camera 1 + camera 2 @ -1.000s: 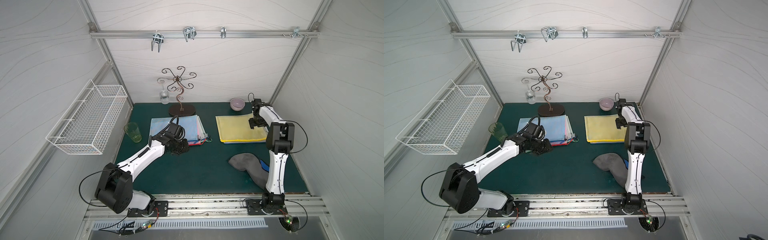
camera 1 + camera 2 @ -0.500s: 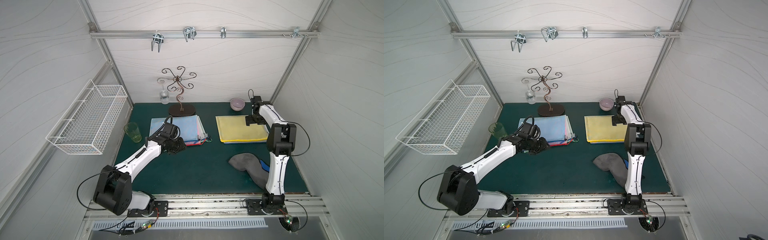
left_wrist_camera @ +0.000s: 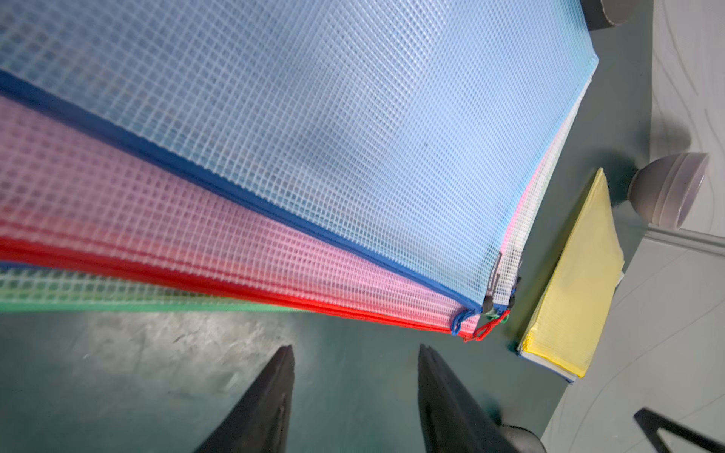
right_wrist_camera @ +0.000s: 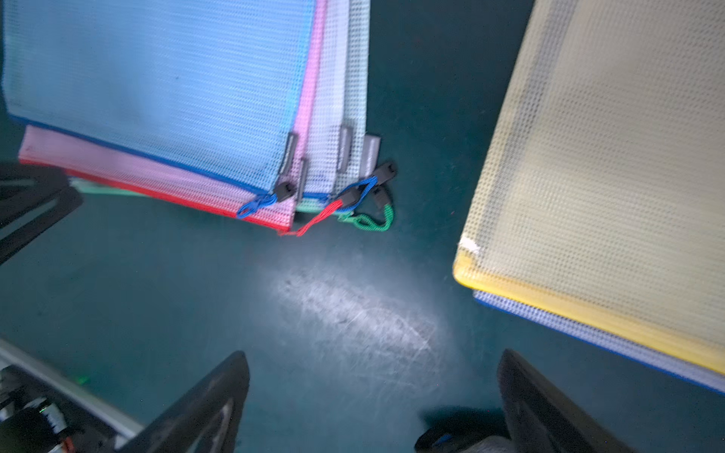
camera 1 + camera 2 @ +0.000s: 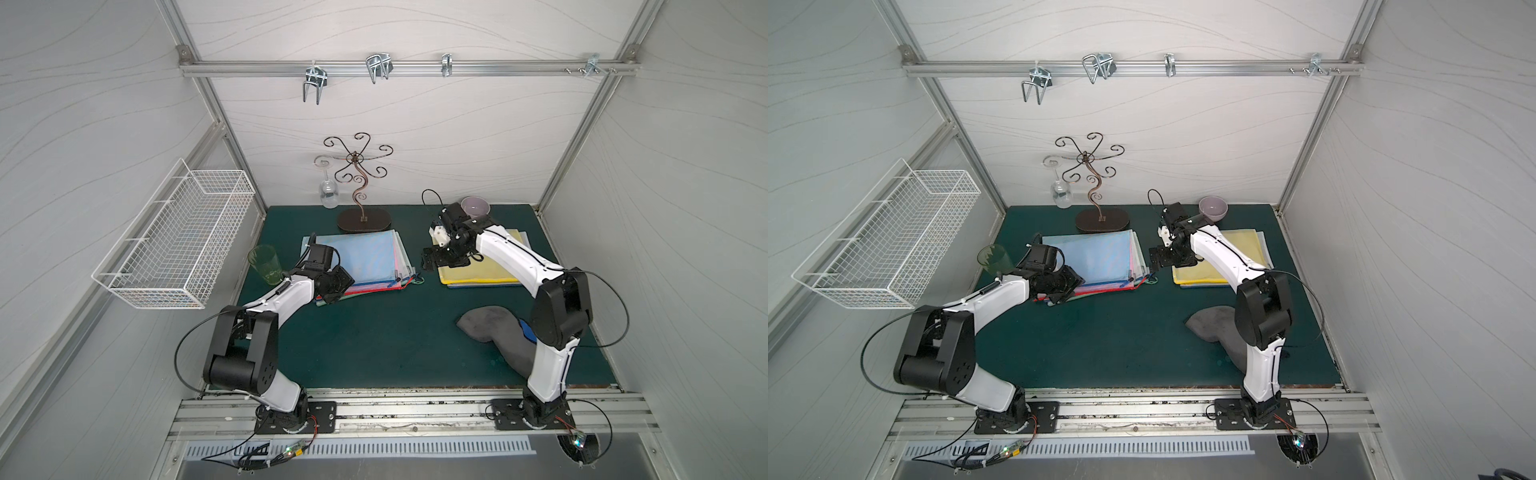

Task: Wipe the document bag
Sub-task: Pick up the document bag.

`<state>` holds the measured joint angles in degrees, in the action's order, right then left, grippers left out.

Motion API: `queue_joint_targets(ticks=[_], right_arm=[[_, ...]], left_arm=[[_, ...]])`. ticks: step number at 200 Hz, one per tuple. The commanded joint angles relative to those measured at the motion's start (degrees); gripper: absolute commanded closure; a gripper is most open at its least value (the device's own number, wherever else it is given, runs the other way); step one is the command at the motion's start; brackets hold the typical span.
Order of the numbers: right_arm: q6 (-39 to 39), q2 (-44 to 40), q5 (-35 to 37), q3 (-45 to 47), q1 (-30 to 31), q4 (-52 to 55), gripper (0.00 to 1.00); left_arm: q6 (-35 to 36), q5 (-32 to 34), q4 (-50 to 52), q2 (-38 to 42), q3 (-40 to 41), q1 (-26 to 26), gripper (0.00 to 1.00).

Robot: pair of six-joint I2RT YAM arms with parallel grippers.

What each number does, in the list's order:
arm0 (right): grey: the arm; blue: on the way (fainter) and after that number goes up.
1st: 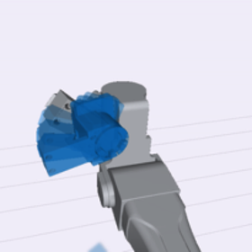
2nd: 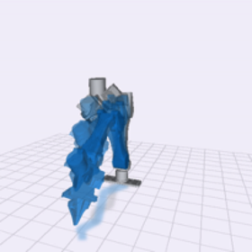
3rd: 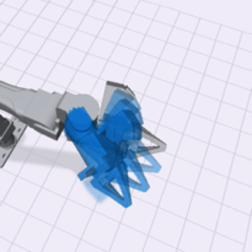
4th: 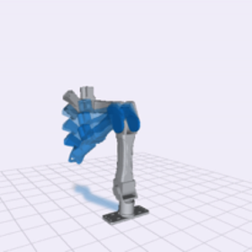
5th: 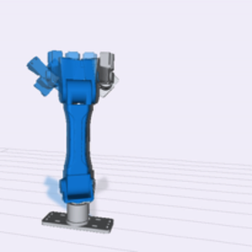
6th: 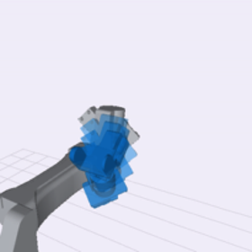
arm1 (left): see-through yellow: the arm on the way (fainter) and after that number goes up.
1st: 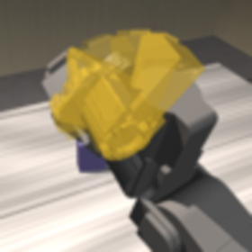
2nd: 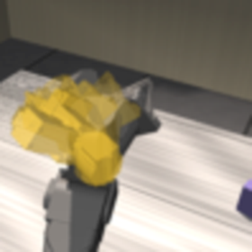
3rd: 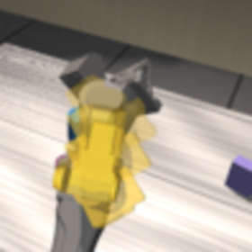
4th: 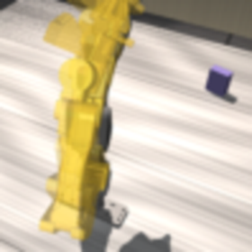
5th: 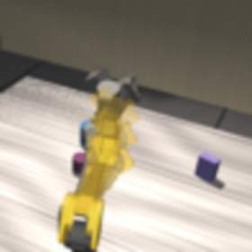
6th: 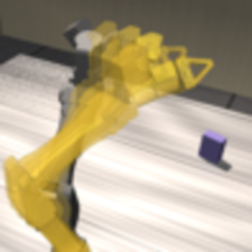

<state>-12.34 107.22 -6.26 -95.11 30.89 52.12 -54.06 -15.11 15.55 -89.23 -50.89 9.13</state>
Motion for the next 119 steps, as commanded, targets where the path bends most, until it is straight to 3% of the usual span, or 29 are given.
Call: queue_joint_targets(ticks=[1, 45, 119], right_arm=[[-1.7, -3.8, -2.6, 2.1, -0.4, -0.4, 0.01], [-0.7, -5.5, -1.5, 4.5, -0.2, -0.2, 0.01], [-0.2, -5.3, -1.3, 4.8, -0.4, -0.4, 0.01]], left_arm=[[-9.7, 1.5, -9.2, -1.7, 0.7, -0.3, 0.46], [-16.6, 4.5, -14.6, -3.6, 2.7, -0.3, 0.46], [-20.1, 5.9, -16.5, -6.1, 3.3, -0.2, 0.47]])
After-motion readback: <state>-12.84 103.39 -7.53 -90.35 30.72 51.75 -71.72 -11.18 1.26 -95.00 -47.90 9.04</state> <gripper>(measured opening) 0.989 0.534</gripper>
